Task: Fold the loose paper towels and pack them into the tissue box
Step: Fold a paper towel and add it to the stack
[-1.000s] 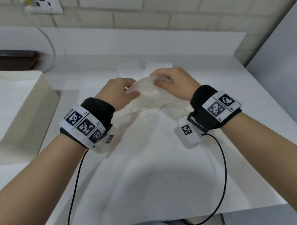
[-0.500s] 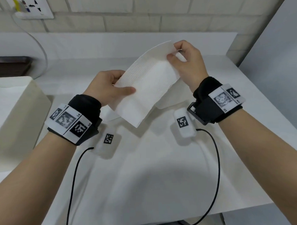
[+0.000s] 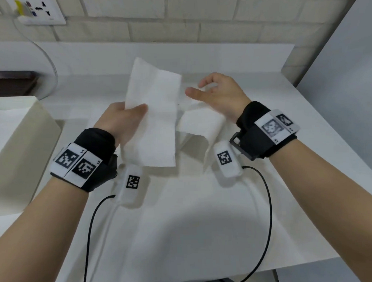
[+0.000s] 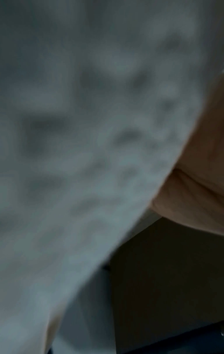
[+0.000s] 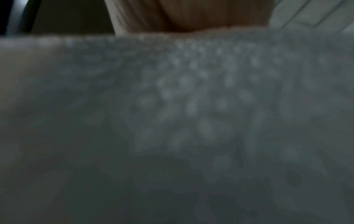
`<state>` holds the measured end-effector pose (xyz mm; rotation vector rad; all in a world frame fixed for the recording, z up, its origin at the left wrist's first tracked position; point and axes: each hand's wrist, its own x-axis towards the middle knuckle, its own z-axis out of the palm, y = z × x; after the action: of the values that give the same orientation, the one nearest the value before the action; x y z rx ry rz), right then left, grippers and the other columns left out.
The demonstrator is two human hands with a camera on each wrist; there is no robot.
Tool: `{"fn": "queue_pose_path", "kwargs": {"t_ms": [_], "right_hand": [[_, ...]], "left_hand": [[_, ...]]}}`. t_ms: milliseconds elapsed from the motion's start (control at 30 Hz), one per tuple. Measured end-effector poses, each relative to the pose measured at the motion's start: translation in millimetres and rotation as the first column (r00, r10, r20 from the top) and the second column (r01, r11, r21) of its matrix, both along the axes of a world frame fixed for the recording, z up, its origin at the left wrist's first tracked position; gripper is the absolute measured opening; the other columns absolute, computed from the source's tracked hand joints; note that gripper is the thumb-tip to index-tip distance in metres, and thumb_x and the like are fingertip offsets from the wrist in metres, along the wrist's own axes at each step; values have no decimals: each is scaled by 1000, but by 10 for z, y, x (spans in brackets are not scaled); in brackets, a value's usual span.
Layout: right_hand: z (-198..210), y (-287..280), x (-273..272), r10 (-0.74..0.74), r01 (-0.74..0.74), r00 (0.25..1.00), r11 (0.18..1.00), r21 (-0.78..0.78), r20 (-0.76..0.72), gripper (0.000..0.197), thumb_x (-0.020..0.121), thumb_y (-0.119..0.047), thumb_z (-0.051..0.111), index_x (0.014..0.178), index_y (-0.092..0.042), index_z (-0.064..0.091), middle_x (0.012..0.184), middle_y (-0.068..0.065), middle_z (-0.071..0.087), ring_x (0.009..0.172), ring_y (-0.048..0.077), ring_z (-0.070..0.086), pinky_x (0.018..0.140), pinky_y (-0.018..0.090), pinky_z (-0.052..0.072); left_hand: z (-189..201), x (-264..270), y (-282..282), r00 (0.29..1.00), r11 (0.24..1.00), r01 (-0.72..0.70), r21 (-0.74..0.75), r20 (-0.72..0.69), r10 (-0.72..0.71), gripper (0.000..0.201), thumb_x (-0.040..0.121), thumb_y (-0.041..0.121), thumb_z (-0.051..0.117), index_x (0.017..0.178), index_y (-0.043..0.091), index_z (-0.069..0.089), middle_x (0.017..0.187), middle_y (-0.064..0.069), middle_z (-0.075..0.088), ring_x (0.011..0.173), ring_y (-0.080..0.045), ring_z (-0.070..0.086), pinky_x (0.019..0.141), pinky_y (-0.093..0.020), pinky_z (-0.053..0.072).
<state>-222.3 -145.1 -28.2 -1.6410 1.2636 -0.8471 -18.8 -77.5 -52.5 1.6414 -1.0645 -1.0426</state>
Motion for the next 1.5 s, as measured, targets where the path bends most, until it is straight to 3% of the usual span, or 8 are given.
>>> {"fn": "queue_pose_path", "kwargs": {"t_ms": [133,333,433,600,833,1033,1267,1500], "right_hand": [[20,-81,-196,36,-36,996,999,-4,87,21,78,-10,72,87,-20,56,107,5,58,110,26,53,88,30,44],[235,-15,-86,180,-171,834,983,-66,521,26,91,5,43,90,-17,56,83,-3,61,67,12,58,59,21,46],[288,12,108,255,-271,711,959,-79,656,26,89,10,44,97,-12,54,90,0,62,75,6,61,70,17,50],[84,-22,452,8,82,945,962,-261,328,34,84,7,51,94,-24,45,95,-7,51,85,7,50,75,6,41],[-268,-20,665,-97,159,962,958,-237,254,26,88,10,38,90,-16,40,85,-16,41,91,6,43,74,-2,34],[-335,-238,386,-57,40,989,992,-120,-139,15,90,-11,52,102,-14,45,100,-1,49,92,16,47,75,19,38],[-552,-382,-267,285,-152,417,958,243,-863,79,78,-34,67,143,-23,23,143,8,32,125,31,42,98,42,43],[-561,-349,-316,300,-312,300,928,204,-906,65,81,6,47,138,-24,32,133,7,34,118,29,42,77,32,39]], "left_hand": [[-108,186,63,985,992,-123,0,-121,122,22,92,3,46,111,11,54,91,1,62,81,-17,60,71,-28,48],[-113,116,76,968,996,-82,-15,-239,76,29,94,1,38,114,18,50,90,4,61,77,-11,61,65,-24,49],[-65,5,64,943,995,-78,-57,-328,55,18,99,13,38,101,19,55,75,8,62,58,-3,63,54,-16,51],[-45,-142,117,918,995,43,-93,-389,-76,23,97,17,40,107,24,60,79,11,72,68,-5,69,54,-18,52],[-155,-303,178,913,989,-131,-68,-397,94,34,96,46,40,108,23,61,105,3,70,98,-13,65,90,-31,49],[-226,-239,169,990,979,-129,-157,-79,118,27,86,6,58,110,19,56,112,-7,65,102,-27,63,93,-49,49],[-255,-27,133,976,966,-211,-150,-83,200,27,90,3,49,109,22,52,98,5,63,95,-21,61,85,-39,50],[-267,35,120,969,961,-236,-145,-116,220,28,90,2,47,112,19,54,93,4,63,82,-15,61,69,-29,47]]}}
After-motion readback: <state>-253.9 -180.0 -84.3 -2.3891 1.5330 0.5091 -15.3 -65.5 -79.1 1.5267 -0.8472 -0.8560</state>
